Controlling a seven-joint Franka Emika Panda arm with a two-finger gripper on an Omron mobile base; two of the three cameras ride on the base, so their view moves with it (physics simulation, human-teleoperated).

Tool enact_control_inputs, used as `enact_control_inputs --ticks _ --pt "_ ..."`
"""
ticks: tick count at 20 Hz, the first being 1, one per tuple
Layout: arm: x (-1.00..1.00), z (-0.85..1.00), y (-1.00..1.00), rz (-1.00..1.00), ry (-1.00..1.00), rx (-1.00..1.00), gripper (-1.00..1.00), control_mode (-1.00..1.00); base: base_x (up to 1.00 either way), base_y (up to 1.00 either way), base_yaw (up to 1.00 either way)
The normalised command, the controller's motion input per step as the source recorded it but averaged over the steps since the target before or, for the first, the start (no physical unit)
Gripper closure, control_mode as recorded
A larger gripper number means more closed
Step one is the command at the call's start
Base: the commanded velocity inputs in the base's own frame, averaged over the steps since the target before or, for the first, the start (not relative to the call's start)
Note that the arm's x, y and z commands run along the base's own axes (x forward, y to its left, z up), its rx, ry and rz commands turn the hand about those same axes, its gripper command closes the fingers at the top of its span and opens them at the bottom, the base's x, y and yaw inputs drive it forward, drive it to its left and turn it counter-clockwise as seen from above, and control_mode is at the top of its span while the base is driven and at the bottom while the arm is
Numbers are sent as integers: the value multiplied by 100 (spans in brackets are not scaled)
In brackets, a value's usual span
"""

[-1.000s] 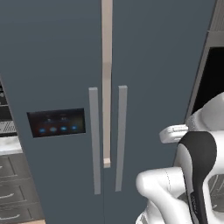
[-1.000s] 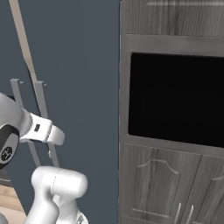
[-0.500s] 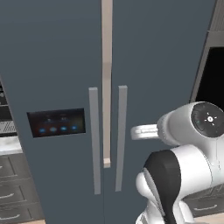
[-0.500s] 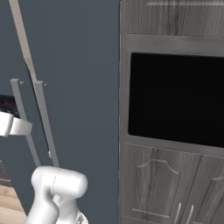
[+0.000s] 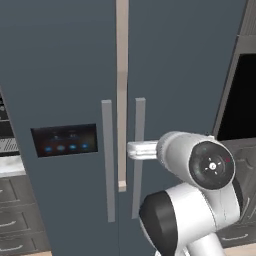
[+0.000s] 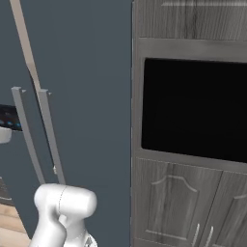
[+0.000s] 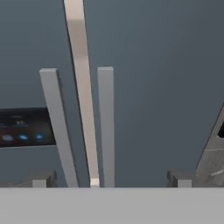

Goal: Open the freezer door, pick up the ice cube tray from the freezer, and place it on the dining counter.

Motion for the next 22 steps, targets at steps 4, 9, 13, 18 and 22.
enact_control_inputs --ticks 4,9,13,18,22 --pt "1 -6 23 0 -31 0 -100 -100 0 0 0" --pt "31 -30 13 0 -27 0 -100 -100 0 0 0" --pt "17 -27 4 0 -24 0 -100 -100 0 0 0" --pt "4 -40 16 0 -23 0 -100 -100 0 0 0" --pt "0 -38 16 0 -21 0 -100 -100 0 0 0"
